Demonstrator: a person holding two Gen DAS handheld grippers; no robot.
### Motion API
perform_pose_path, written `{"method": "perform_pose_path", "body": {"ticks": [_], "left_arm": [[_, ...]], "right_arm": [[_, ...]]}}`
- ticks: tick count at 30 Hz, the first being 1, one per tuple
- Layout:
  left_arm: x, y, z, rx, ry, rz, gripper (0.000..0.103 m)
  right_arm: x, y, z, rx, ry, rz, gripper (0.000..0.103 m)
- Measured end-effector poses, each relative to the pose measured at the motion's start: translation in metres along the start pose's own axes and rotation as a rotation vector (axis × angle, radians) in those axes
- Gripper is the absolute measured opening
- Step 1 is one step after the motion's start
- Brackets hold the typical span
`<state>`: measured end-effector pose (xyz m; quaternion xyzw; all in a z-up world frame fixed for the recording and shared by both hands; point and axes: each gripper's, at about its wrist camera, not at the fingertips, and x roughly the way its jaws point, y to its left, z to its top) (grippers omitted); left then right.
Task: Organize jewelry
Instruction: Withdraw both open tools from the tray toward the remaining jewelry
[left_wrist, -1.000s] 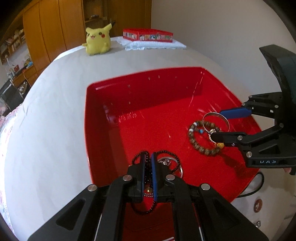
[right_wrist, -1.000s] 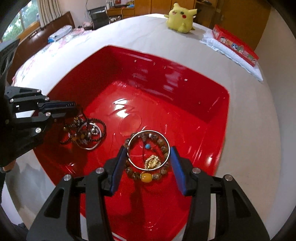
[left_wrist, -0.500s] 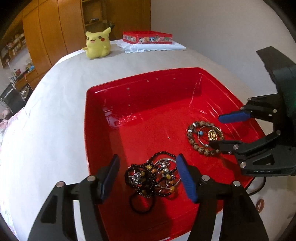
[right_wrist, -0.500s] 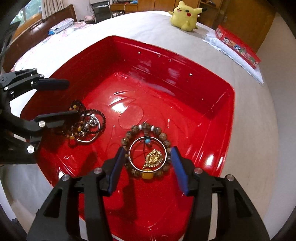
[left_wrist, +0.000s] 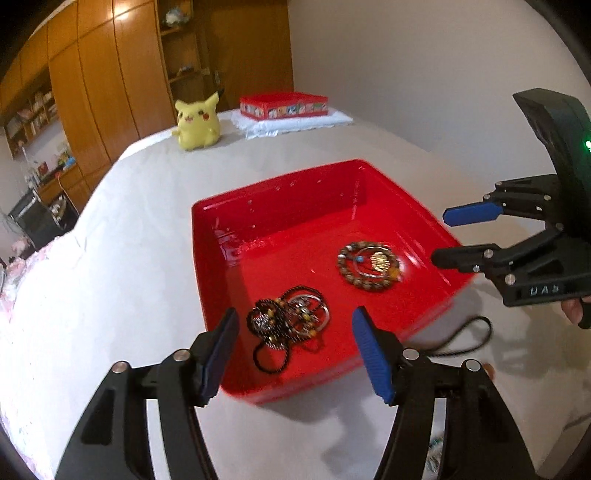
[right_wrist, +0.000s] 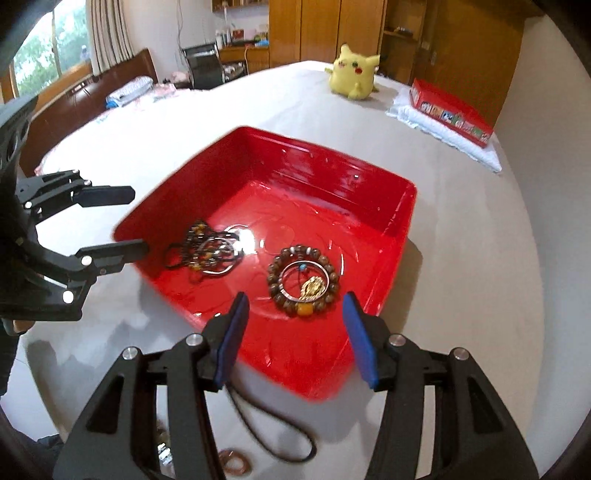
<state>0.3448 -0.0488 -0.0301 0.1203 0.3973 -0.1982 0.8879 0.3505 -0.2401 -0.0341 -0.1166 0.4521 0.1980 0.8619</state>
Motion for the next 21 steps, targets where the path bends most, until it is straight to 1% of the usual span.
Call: {"method": "perform_pose_path", "body": {"ticks": [3, 10, 13, 16, 19, 21], "left_arm": [[-0.021, -0.008, -0.006, 0.001, -0.022, 0.005, 0.067], [-0.061, -0.027, -0.028, -0.005, -0.046, 0.033, 0.067], [-0.075, -0.037, -0.040, 0.000, -0.053, 0.026, 0.068], [-0.088, -0.047, -0.051, 0.015, -0.063, 0.039, 0.069], [-0.098, -0.054, -0.059, 0.013, -0.067, 0.023, 0.070], [-0.104, -0.060, -0.065, 0.025, -0.072, 0.027, 0.070]], "right_arm": [[-0.019, 0.006, -0.010, 0.004, -0.028, 0.009, 0.054], [-0.060, 0.026, -0.043, 0.027, -0.082, 0.055, 0.055], [-0.071, 0.033, -0.056, 0.033, -0.090, 0.066, 0.055], [-0.084, 0.040, -0.071, 0.051, -0.107, 0.080, 0.056], [-0.092, 0.047, -0.086, 0.063, -0.111, 0.092, 0.056], [-0.096, 0.053, -0.098, 0.069, -0.108, 0.096, 0.056]]}}
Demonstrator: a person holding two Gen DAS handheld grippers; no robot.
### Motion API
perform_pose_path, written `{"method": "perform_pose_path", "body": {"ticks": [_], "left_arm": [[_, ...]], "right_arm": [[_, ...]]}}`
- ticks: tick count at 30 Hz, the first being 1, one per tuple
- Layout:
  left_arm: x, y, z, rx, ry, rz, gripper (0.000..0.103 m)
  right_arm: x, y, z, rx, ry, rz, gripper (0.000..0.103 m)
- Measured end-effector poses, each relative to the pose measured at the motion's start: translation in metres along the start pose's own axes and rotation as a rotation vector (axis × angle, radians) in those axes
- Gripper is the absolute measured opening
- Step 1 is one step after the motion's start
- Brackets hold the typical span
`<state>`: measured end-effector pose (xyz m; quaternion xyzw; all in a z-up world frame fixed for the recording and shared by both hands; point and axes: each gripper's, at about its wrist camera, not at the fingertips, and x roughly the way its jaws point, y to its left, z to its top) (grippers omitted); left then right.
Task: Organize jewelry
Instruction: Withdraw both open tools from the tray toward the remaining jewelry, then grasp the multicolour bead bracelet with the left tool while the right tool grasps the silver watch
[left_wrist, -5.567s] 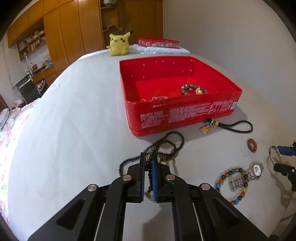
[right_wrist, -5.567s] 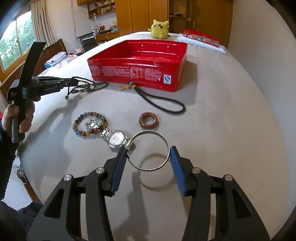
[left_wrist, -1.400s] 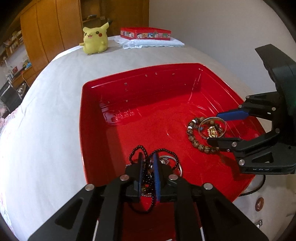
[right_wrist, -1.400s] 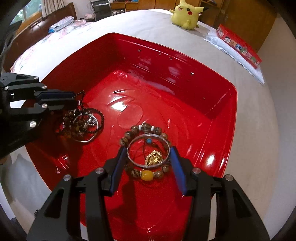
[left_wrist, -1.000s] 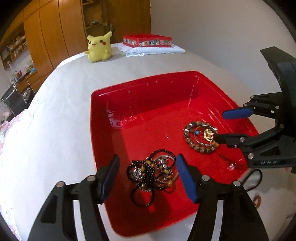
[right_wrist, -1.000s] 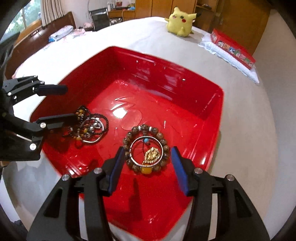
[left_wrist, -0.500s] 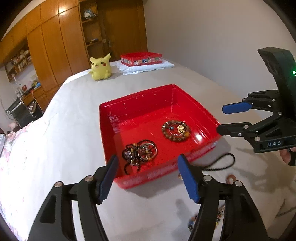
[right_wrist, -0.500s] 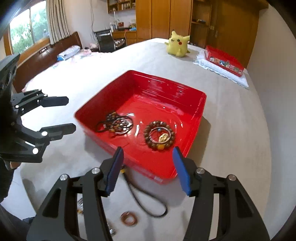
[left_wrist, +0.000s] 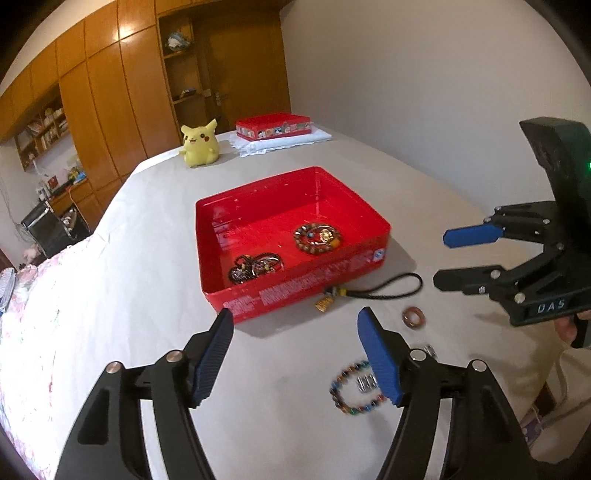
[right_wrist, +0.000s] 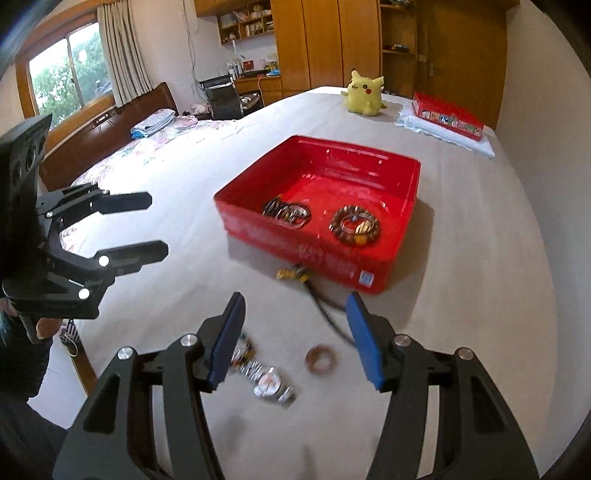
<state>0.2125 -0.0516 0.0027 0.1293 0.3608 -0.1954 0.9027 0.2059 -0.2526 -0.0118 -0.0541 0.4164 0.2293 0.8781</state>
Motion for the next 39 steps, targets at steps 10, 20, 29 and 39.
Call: {"method": "perform_pose_path", "body": {"ticks": [10, 20, 29, 39], "left_arm": [[-0.010, -0.011, -0.031, -0.015, 0.016, -0.028, 0.072], [0.023, -0.016, -0.094, -0.074, 0.115, -0.112, 0.072], [0.070, -0.041, -0.099, 0.010, 0.199, -0.130, 0.076], [0.091, -0.043, -0.083, 0.028, 0.180, -0.135, 0.056]], "right_arm": [[-0.006, 0.008, -0.048, 0.068, 0.008, 0.010, 0.058], [0.018, 0.005, -0.105, 0.140, 0.078, 0.016, 0.058], [0.029, 0.000, -0.118, 0.168, 0.094, 0.037, 0.058], [0.031, -0.005, -0.119, 0.182, 0.095, 0.047, 0.058]]}}
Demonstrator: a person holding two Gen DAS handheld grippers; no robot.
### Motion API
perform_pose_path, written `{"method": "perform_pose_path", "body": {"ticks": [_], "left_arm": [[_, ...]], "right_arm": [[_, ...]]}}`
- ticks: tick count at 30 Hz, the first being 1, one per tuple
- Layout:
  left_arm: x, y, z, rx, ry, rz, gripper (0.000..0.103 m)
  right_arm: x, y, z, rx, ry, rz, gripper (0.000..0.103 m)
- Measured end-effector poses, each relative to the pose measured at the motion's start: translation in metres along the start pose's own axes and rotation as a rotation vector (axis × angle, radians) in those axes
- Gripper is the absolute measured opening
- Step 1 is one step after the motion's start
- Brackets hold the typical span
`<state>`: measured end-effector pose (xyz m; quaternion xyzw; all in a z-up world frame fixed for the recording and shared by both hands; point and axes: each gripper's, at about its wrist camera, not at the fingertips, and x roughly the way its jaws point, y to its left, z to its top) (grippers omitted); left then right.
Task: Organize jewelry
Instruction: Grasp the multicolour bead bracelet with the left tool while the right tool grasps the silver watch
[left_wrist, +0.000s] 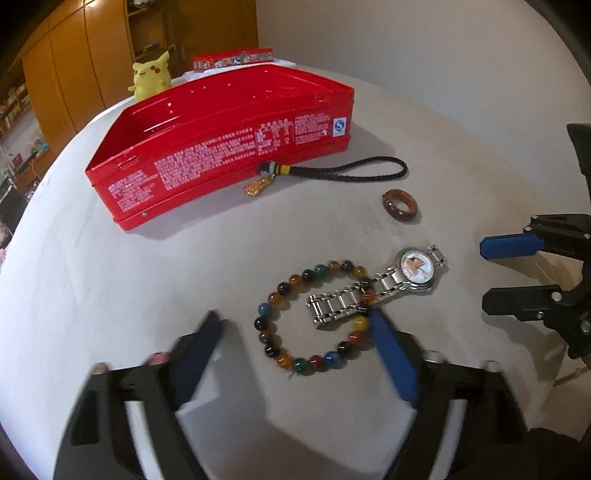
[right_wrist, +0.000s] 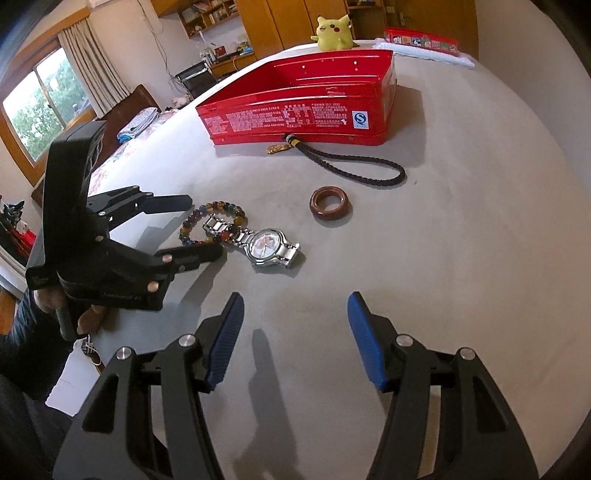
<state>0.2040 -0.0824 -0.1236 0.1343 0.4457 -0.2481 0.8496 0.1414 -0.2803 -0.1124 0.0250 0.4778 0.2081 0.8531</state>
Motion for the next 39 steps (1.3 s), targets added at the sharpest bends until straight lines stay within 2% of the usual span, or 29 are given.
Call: {"method": "perform_pose_path", "body": {"ticks": [1, 3, 6, 11, 16, 21, 24, 26, 27, 31, 33, 39], "left_arm": [[-0.002, 0.000, 0.000, 0.004, -0.002, -0.005, 0.044], [-0.005, 0.005, -0.001, -0.004, 0.008, -0.008, 0.008], [-0.009, 0.015, -0.006, -0.028, 0.015, -0.006, 0.008], [-0.017, 0.027, -0.015, -0.058, 0.008, 0.040, 0.007], [-0.021, 0.047, -0.020, -0.127, 0.003, 0.058, 0.007], [-0.021, 0.050, -0.021, -0.141, -0.006, 0.061, 0.007], [-0.022, 0.052, -0.021, -0.155, -0.010, 0.049, 0.007], [-0.021, 0.053, -0.021, -0.160, -0.012, 0.047, 0.007], [-0.022, 0.053, -0.021, -0.163, -0.014, 0.046, 0.007], [-0.024, 0.054, -0.023, -0.176, -0.019, 0.041, 0.007], [-0.028, 0.055, -0.023, -0.182, -0.025, 0.042, 0.007], [-0.040, 0.053, -0.023, -0.181, -0.045, 0.052, 0.007]], "right_arm": [[0.000, 0.000, 0.000, 0.001, 0.000, 0.000, 0.058], [0.001, -0.001, 0.001, 0.000, 0.002, -0.001, 0.058], [0.003, 0.000, 0.003, -0.009, 0.003, -0.004, 0.058], [0.010, 0.007, 0.008, -0.041, 0.010, -0.005, 0.060], [0.024, 0.018, 0.019, -0.107, 0.022, -0.015, 0.060], [0.040, 0.029, 0.030, -0.175, 0.023, -0.042, 0.059], [0.045, 0.034, 0.032, -0.214, 0.017, -0.070, 0.056], [0.047, 0.037, 0.032, -0.243, 0.009, -0.099, 0.041], [0.047, 0.038, 0.032, -0.254, 0.008, -0.100, 0.038], [0.044, 0.040, 0.030, -0.259, 0.008, -0.109, 0.036], [0.040, 0.040, 0.029, -0.247, 0.003, -0.099, 0.032], [0.024, 0.039, 0.028, -0.207, -0.015, -0.069, 0.031]]}}
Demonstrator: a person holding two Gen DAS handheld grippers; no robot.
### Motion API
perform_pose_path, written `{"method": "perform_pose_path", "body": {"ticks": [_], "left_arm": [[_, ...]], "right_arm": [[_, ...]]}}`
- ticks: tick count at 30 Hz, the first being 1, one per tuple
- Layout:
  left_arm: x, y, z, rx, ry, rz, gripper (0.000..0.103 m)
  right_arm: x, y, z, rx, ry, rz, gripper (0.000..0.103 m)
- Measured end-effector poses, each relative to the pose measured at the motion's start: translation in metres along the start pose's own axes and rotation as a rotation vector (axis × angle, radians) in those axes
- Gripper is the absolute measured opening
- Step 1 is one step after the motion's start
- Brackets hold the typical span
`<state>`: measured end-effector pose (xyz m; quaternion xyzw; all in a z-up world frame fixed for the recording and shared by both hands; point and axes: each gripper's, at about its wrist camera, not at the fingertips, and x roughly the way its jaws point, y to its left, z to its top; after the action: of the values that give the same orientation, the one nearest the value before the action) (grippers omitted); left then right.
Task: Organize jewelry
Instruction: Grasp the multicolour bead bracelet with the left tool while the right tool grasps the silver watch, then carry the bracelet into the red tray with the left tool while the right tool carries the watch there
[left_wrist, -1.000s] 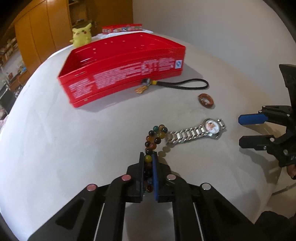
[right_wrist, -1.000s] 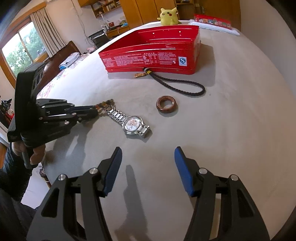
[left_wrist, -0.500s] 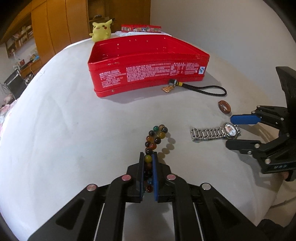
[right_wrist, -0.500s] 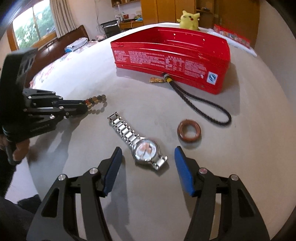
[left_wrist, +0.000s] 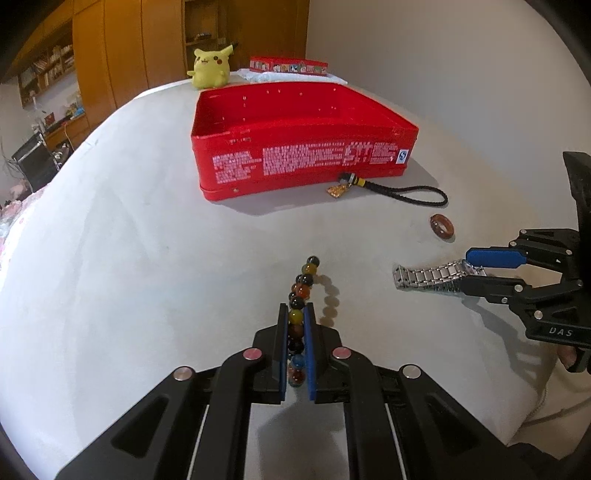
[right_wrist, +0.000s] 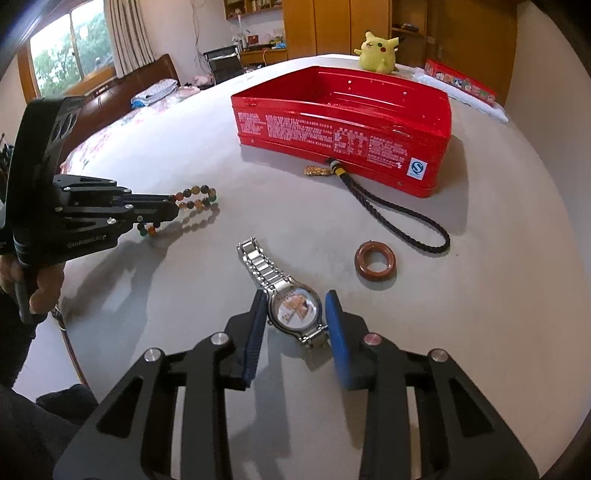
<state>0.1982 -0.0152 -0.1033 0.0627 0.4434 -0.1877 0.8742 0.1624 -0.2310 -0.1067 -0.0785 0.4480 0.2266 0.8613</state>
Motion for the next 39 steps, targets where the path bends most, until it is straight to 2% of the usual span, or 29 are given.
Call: {"method": "perform_pose_path", "body": {"ticks": [20, 29, 39], "left_arm": [[-0.041, -0.020, 0.017, 0.041, -0.081, 0.011, 0.007], [-0.057, -0.021, 0.027, 0.065, -0.117, 0.023, 0.007], [-0.072, -0.012, 0.050, 0.080, -0.164, 0.041, 0.007]], "right_arm": [[-0.048, 0.009, 0.008, 0.004, -0.088, 0.018, 0.031], [-0.063, 0.013, 0.023, -0.021, -0.113, 0.015, 0.031], [-0.083, 0.001, 0.057, -0.029, -0.156, 0.012, 0.031]]}}
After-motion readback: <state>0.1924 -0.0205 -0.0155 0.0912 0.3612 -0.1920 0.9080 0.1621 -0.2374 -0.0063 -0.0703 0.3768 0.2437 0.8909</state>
